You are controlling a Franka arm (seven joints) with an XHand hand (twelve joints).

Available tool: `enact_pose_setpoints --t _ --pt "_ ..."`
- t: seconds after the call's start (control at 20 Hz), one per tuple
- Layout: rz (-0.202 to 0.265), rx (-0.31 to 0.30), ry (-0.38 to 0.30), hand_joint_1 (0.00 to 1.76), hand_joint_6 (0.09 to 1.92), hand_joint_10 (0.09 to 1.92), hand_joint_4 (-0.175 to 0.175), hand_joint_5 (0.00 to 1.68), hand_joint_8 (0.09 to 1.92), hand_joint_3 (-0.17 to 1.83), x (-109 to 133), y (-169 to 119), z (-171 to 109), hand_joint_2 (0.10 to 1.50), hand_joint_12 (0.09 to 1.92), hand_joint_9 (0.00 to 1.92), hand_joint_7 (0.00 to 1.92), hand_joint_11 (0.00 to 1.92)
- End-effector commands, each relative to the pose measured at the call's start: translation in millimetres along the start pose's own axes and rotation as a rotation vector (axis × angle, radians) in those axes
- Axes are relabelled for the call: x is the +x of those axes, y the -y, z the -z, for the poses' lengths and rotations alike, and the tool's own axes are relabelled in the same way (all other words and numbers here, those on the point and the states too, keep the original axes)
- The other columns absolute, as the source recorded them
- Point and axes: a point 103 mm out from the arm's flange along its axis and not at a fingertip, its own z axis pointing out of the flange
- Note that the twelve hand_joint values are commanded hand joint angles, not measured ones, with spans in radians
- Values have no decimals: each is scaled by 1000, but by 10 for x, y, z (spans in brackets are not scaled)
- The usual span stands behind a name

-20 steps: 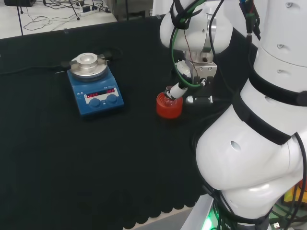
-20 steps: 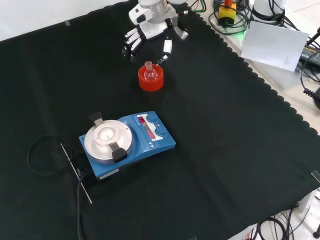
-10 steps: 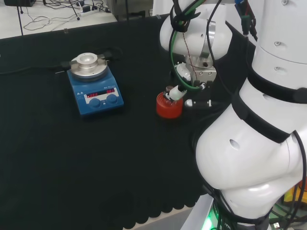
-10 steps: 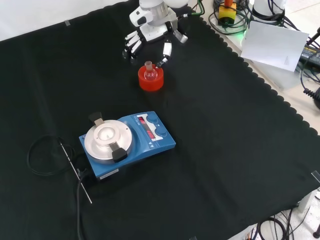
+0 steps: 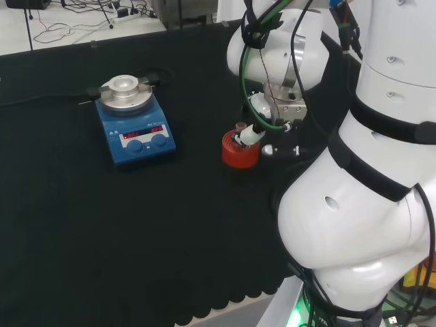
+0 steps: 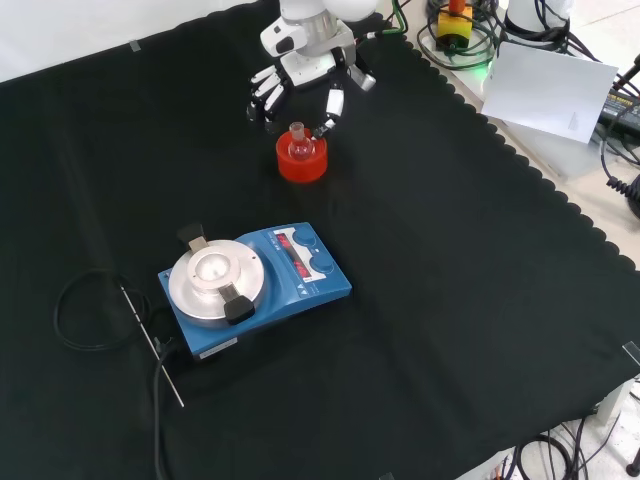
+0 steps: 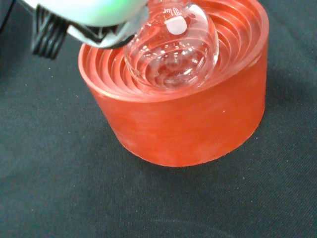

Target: Pick up the round-bottom flask.

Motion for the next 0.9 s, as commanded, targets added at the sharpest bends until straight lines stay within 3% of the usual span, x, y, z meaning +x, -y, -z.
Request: enact_pose_setpoints --t 0.05,0.9 --pt "0 -11 -3 941 802 718 -84 668 715 683 -12 0 -43 571 1434 432 218 95" --pt "-7 -28 21 940 802 696 -86 812 723 672 -68 -115 -10 621 1408 500 266 173"
